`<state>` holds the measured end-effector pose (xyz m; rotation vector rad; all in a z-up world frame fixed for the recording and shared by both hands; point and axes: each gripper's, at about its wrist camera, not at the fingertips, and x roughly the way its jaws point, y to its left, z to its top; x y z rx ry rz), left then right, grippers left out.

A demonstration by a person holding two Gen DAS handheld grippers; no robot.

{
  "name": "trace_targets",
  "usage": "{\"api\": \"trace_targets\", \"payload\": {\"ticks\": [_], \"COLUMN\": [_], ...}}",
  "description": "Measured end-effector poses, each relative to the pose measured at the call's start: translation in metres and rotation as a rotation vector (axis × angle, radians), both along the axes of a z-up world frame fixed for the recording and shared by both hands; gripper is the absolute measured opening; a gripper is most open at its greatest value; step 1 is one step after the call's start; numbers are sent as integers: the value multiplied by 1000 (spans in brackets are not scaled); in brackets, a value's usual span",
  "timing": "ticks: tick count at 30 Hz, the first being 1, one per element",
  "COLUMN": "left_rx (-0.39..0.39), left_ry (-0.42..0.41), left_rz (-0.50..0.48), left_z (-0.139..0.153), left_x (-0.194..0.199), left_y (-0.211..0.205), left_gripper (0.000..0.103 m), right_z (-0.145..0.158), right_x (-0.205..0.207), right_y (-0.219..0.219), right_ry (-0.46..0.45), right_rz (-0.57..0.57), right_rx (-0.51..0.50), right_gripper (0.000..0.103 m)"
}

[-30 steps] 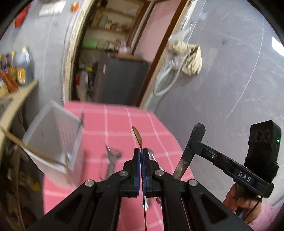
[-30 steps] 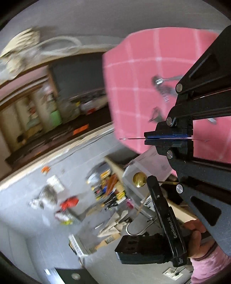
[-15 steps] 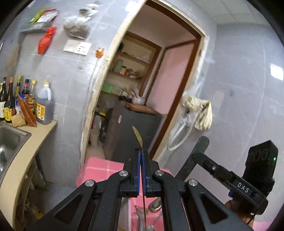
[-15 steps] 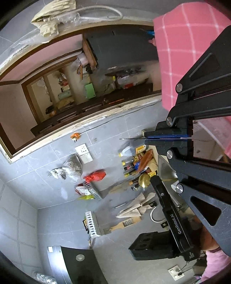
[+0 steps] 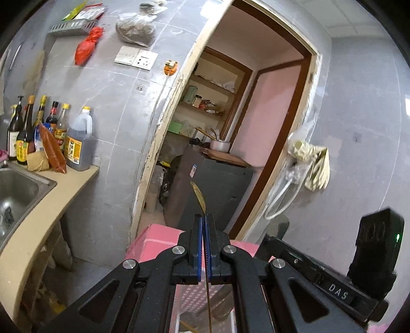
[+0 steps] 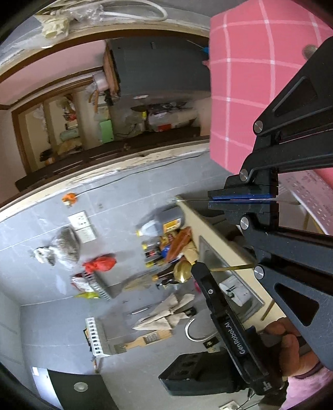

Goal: Organize utensils
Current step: 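Carry the teaspoon and knife over the white caddy and lower them in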

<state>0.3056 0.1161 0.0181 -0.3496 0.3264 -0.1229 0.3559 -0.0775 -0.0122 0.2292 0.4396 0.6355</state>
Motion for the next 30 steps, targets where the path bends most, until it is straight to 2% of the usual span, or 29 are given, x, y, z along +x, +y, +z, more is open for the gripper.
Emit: {"api": "trace_targets", "payload": {"ticks": [7, 12, 16, 19, 23, 24, 26, 27, 28, 30], "left_rx": [74, 128, 102, 61, 52, 52, 59, 62, 62, 65], "left_ry": [14, 58, 106, 116, 133, 135, 142, 140, 135, 125], "left_rz": [-22, -51, -63, -64, -58, -60, -63, -61, -59, -48], "left_z": [-13, -19, -21, -21, -20, -19, -17, -17, -16, -14], "left_x": [-14, -19, -23, -28, -31, -31, -32, -33, -34, -37], "left_y": [-10, -17, -14, -9, -7, -7, -10, -12, -13, -15], "left_gripper": [3, 3, 3, 3, 5, 7, 19, 30, 40, 44], "right_z": [-17, -24, -26, -29, -25, -24, -20, -18, -16, -10], "right_x": [-2, -4, -6, -9, -13, -13, -16, -16, -20, -24], "right_y": [0, 3, 3, 0, -7, -10, -17, -19, -24, -32], "right_ry": [44, 68, 83, 93, 91, 89, 79, 75, 64, 47], "right_rz": [24, 52, 64, 63, 50, 46, 28, 22, 4, -26], "right_rx": [-8, -16, -19, -19, -12, -10, -6, -5, -6, -7], "right_gripper": [1, 2, 2, 3, 3, 3, 3, 3, 7, 21]}}
